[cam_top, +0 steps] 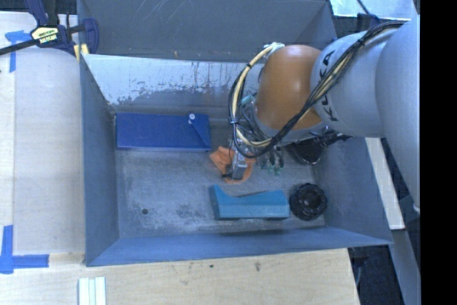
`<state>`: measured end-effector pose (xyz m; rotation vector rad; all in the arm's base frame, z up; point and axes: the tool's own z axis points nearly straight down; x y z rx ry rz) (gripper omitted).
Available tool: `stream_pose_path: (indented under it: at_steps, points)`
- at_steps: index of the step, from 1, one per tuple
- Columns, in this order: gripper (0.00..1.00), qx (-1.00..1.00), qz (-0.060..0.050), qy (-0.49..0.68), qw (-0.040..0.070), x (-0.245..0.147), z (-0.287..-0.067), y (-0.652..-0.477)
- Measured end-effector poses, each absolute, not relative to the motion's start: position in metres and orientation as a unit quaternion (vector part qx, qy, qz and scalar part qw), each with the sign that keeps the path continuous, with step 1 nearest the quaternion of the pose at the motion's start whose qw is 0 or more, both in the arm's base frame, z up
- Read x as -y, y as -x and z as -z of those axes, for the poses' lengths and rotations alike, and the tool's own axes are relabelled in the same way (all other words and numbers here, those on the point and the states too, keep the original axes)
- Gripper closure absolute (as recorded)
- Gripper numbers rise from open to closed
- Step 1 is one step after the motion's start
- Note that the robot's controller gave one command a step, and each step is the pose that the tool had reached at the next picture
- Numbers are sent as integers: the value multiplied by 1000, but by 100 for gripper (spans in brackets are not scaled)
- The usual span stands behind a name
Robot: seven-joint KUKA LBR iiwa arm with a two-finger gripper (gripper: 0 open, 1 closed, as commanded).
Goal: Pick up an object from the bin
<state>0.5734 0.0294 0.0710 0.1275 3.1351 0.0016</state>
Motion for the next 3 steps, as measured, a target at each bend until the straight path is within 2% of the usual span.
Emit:
stream_pose_path:
  at_steps: [1,2,3]
  points:
    - [100,-999,0,-41,2,-29,-71,-573]
    - [100,-1000,0,-22,1,-14,-71,-558]
    - [100,-1000,0,-22,1,-14,-71,-558]
